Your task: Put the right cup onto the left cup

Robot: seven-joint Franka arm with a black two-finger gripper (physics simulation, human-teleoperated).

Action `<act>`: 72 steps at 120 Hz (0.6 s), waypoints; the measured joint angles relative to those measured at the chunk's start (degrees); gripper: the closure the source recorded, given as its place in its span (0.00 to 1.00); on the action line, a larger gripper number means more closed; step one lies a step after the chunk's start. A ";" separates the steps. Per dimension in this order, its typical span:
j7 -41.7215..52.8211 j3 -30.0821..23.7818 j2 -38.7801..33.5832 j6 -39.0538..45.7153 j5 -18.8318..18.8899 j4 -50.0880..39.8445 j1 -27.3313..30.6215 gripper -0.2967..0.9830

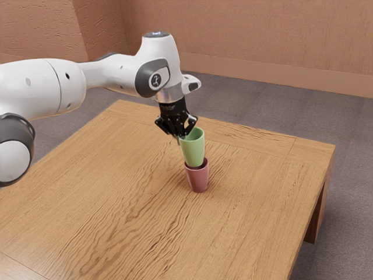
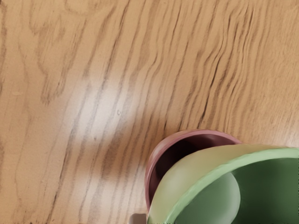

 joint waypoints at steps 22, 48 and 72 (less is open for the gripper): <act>-0.90 0.00 0.23 0.31 -0.46 -0.92 -0.07 0.77; -1.61 0.00 -0.66 0.57 -0.09 -1.07 -0.23 0.44; -1.93 0.06 -4.70 0.22 1.15 -2.71 -1.06 0.31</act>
